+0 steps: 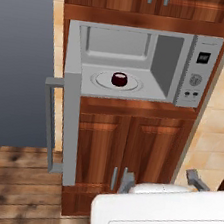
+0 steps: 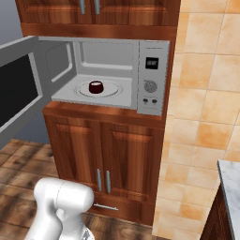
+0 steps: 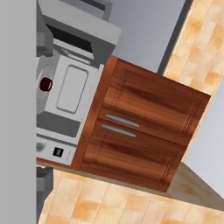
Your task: Pick the mug from the counter and place it inside the microwave. Then close the microwave.
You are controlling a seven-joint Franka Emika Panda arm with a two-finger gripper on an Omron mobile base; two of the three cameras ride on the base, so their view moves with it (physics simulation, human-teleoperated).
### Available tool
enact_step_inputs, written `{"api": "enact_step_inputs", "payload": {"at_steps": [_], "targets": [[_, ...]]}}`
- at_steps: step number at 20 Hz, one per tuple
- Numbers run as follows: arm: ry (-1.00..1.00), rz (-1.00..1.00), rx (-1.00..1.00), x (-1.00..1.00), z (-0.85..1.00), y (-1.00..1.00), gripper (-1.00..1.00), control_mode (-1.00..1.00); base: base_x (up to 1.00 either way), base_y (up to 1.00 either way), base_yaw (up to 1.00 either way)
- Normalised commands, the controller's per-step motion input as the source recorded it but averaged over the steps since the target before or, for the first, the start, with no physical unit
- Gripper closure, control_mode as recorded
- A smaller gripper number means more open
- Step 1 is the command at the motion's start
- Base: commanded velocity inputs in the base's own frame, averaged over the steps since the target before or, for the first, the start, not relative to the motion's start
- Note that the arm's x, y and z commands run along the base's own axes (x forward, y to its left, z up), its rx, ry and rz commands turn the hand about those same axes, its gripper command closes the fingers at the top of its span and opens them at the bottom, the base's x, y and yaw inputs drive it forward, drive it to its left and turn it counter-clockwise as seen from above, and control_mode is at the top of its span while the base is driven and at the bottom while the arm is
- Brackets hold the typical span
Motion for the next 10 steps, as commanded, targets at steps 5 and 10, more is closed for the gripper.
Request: {"api": "enact_step_inputs", "payload": {"at_steps": [5,10], "targets": [[0.0,-0.19,0.0,0.05,-0.16,0.31,-1.0,-1.0,0.0,0.0,0.0],[0.0,-0.24,0.0,0.22,-0.35,0.13,-1.0,-1.0,0.0,0.0,0.0]]}}
